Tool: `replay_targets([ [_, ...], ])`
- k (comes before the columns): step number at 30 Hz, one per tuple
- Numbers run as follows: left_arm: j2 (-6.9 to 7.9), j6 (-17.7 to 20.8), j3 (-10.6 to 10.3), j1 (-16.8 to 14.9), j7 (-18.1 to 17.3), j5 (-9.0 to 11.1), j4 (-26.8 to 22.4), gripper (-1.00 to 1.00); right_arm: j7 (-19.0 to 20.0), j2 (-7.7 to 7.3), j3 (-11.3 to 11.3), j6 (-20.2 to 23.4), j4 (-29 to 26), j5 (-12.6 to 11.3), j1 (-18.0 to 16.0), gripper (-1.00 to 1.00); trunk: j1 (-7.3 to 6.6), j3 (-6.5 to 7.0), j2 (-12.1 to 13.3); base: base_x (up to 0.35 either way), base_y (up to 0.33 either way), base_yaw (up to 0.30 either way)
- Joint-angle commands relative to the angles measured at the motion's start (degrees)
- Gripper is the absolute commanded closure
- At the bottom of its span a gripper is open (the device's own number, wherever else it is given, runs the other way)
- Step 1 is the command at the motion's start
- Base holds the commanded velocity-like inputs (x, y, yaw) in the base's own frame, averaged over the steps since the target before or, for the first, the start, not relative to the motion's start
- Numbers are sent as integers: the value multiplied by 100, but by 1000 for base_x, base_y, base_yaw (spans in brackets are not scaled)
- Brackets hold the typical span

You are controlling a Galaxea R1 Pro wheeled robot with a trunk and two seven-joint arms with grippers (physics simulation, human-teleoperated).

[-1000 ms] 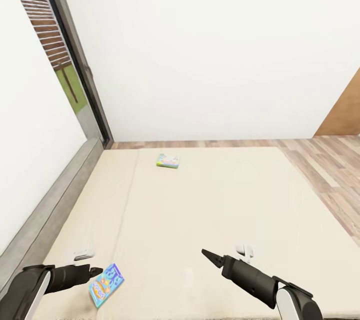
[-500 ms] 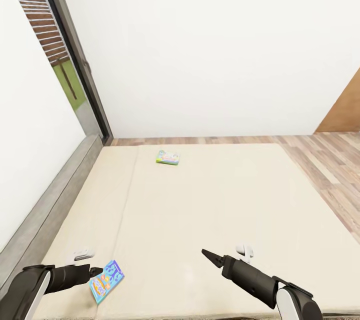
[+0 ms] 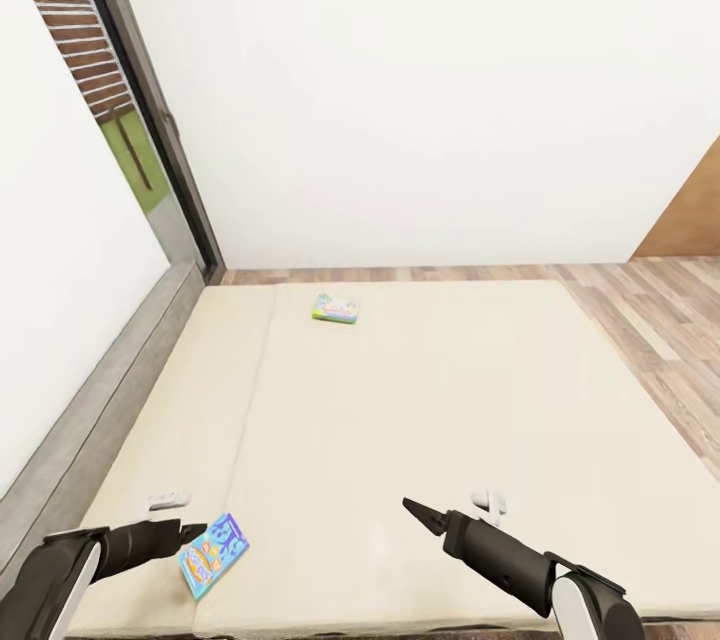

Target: Put all the toys in the child's room - the three board games (two on the bed and one on the table), the two jigsaw puzzles on the table, and the tennis ball on the table - inside the toy box on the table in the child's room.

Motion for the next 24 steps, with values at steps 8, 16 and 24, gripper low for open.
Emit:
replay_targets([
  [8,-33,-236,7,-50,189,-14,16,-100,37,4,-15,34,-4,4,-5,-100,3,-85,-11,0,0,0],
  [16,-99,-769,-19,-72,758,-8,187,-100,41,4,-20,35,-4,4,-5,-100,3,-159,-11,0,0,0],
  [24,-137,-1047,-27,-100,1012,-9,435,-100,40,2,-21,34,-4,4,-5,-100,3,-233,-11,0,0,0],
])
